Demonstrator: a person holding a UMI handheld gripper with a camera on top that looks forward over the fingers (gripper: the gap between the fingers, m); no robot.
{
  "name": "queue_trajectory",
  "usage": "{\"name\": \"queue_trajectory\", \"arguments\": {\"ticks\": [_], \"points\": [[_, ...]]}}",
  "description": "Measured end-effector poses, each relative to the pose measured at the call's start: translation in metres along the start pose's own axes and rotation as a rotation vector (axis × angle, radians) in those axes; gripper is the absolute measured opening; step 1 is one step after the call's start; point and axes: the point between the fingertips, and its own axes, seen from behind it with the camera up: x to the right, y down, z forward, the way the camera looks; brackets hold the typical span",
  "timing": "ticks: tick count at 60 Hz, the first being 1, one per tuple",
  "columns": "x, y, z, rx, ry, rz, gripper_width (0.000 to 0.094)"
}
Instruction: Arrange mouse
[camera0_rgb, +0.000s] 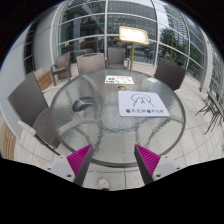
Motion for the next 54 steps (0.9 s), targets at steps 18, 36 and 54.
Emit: {"name": "queue_trajectory", "arguments": {"ticks": [18,36,54], "points": [[-0.127,-0.044,0.125,-0.049,-0.090,-0.013,0.0854],[-0.177,-0.130,0.228,-0.037,-0.116,0.000,0.0843],[-0.206,-0.161,0.269,-0.098,-0.115,-0.091,0.0562]]}}
